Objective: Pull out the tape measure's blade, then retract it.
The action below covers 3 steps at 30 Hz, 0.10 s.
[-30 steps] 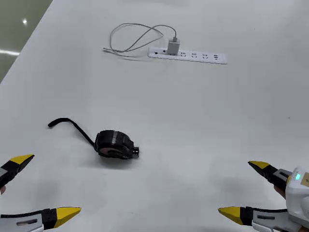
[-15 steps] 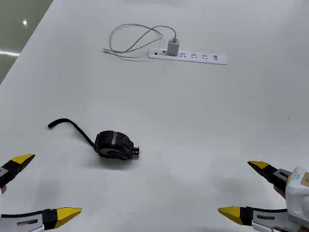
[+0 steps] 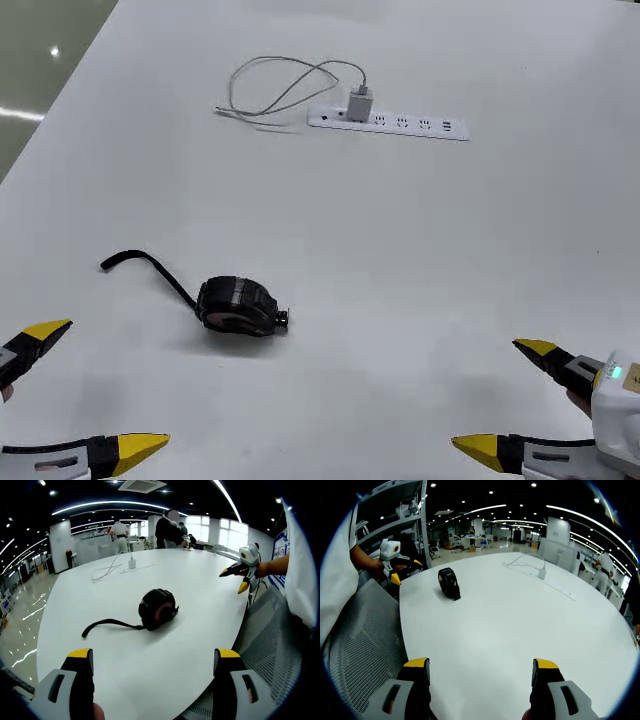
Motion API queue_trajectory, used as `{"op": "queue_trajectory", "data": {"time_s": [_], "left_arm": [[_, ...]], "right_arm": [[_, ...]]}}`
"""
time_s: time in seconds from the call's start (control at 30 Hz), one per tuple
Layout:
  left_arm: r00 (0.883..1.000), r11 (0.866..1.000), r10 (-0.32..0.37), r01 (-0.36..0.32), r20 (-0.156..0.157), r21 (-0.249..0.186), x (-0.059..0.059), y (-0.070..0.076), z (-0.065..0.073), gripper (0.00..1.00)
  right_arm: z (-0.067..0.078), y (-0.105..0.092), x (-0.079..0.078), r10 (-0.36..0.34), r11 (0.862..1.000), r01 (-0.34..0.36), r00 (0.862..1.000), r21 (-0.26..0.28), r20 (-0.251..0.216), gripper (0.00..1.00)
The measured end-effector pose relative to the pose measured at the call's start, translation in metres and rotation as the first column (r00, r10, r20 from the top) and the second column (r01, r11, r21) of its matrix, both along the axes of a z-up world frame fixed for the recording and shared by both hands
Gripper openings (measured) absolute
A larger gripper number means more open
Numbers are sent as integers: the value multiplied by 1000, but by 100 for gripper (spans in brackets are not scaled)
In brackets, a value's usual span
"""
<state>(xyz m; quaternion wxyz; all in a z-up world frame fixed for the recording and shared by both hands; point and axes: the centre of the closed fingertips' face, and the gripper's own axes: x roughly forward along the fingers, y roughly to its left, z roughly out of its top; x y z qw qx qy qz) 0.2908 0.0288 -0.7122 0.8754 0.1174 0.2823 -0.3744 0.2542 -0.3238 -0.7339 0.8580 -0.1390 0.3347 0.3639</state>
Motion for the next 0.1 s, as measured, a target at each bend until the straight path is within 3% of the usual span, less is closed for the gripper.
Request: {"op": "queue_trajectory", "data": {"time_s": [0.1], "left_arm": [[1000,1000,0,0,-1,0,0,0,0,98]], "right_arm": [[0,0,0,1,1000,-1,1000,0,0,82]]}}
